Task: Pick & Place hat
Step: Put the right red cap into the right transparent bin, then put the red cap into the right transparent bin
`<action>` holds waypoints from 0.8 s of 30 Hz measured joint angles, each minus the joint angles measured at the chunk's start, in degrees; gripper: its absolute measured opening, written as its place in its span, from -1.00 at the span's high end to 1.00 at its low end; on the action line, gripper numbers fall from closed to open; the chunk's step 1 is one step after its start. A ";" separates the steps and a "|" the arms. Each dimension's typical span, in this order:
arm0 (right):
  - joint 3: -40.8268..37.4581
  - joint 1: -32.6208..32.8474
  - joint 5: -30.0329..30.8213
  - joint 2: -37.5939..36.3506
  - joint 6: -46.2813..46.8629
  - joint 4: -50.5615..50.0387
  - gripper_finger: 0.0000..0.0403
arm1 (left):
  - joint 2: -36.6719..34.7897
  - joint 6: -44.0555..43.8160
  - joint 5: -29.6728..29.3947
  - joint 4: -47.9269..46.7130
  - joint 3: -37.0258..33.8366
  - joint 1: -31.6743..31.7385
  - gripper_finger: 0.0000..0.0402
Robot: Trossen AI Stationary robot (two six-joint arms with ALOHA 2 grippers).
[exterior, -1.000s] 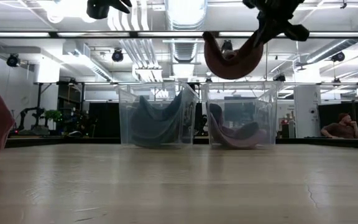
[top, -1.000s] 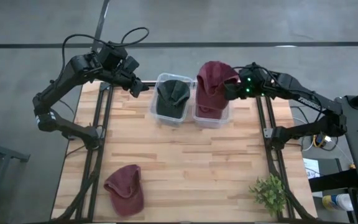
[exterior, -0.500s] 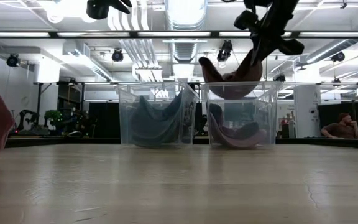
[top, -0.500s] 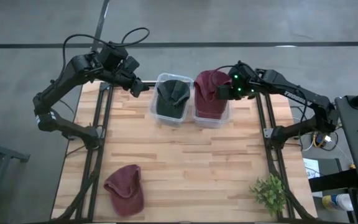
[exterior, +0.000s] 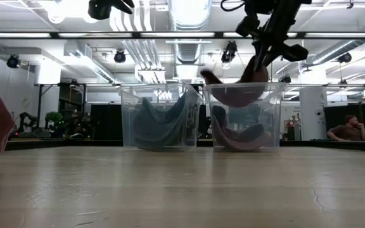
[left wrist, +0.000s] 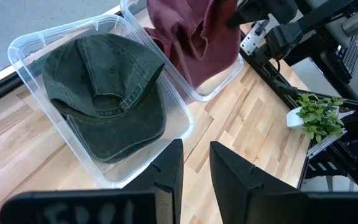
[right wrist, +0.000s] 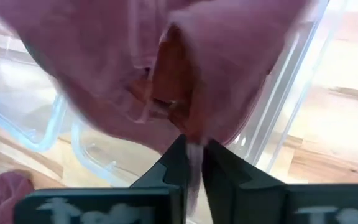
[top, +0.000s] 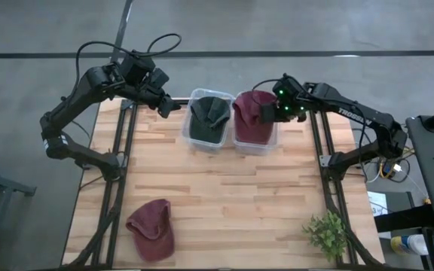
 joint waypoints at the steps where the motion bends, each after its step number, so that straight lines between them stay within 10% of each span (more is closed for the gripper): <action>1: 0.00 0.00 0.02 0.00 -0.21 -0.03 0.78 | 0.00 0.00 0.00 0.00 0.00 0.00 0.64; 13: 1.24 0.00 0.00 -0.65 -0.36 -0.16 0.06 | 0.00 0.02 -0.02 0.01 0.00 -0.01 0.64; 24: 7.96 2.09 -0.02 -1.27 -1.94 1.89 -0.04 | 0.00 0.09 0.03 -0.28 0.00 -0.01 0.64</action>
